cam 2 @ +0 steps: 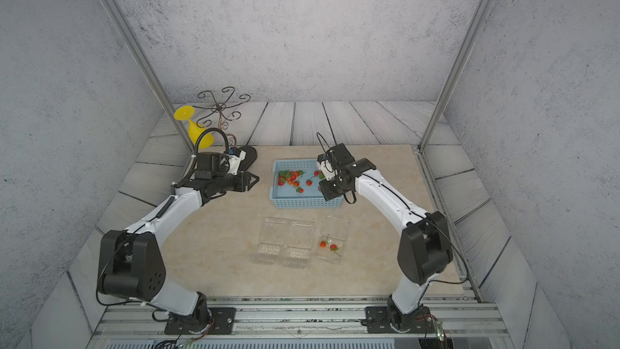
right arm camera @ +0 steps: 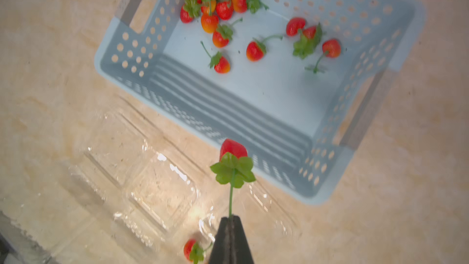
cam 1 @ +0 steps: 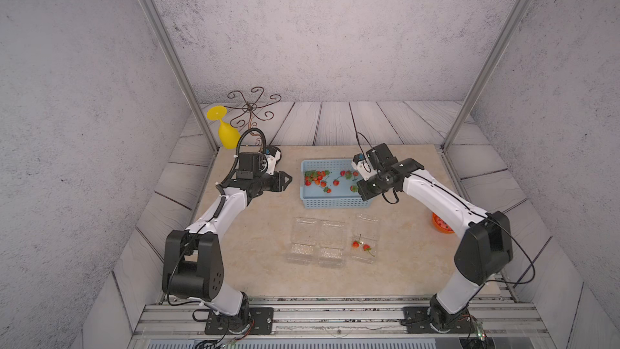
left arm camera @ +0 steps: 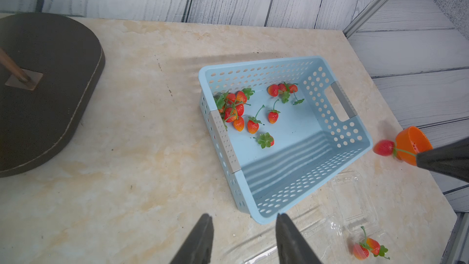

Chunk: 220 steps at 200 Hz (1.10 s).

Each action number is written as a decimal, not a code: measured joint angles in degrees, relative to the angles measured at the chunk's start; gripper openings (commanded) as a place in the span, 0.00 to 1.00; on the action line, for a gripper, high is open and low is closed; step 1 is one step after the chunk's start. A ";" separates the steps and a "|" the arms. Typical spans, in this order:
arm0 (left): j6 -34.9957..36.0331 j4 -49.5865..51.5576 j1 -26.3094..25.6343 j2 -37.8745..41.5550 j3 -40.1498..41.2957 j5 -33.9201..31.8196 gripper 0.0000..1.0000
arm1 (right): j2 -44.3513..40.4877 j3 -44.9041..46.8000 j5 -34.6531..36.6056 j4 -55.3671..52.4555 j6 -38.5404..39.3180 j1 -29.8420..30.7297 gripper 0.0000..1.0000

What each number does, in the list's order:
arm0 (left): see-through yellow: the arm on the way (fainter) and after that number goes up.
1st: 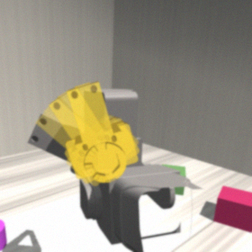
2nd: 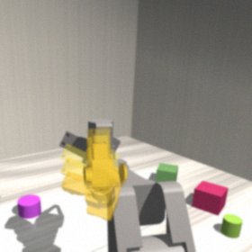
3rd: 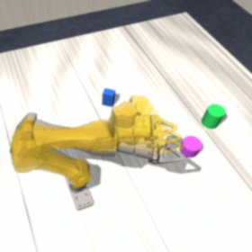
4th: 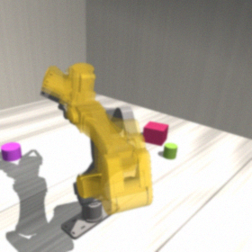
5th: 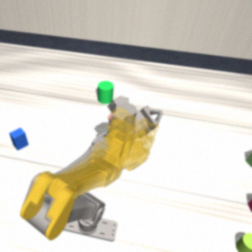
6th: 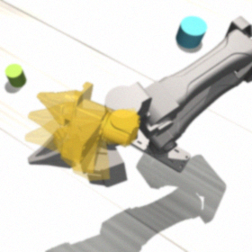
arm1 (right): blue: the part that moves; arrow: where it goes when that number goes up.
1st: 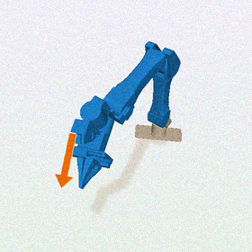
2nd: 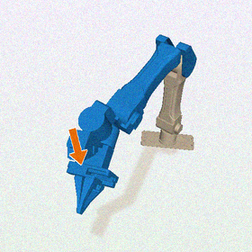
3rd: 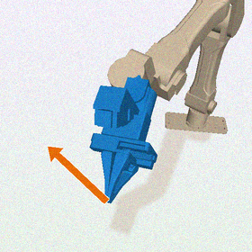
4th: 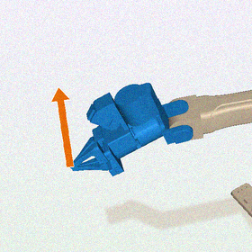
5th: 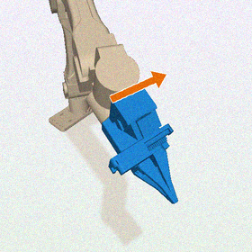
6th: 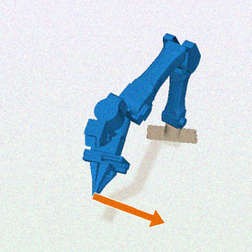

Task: Pack strawberries into containers
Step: Place the strawberry in the packing box.

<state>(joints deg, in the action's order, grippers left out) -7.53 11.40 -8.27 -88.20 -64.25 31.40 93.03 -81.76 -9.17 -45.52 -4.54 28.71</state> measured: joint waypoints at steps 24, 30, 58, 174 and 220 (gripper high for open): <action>-0.02 -0.02 0.00 0.00 0.00 0.11 0.45 | -7.80 11.06 -1.88 -0.33 -2.51 0.63 0.00; -0.02 -0.02 0.00 0.00 0.00 0.13 0.45 | -9.20 13.57 -2.43 -0.61 -3.21 1.05 0.00; -0.02 0.00 0.00 0.07 0.00 0.15 0.45 | -12.74 23.08 -4.59 -0.79 -6.97 4.57 0.00; -0.02 -0.02 0.00 1.60 0.00 0.17 0.45 | -12.83 20.11 0.98 -2.34 -11.08 8.96 0.50; -0.02 -0.04 0.00 1.60 0.00 0.15 0.45 | 2.16 -1.55 7.06 1.73 -8.85 5.40 0.50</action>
<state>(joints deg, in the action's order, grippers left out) -7.55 11.35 -8.27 -86.61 -64.25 31.55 95.20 -83.31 -2.11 -43.79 -13.39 34.11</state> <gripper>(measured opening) 0.446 0.501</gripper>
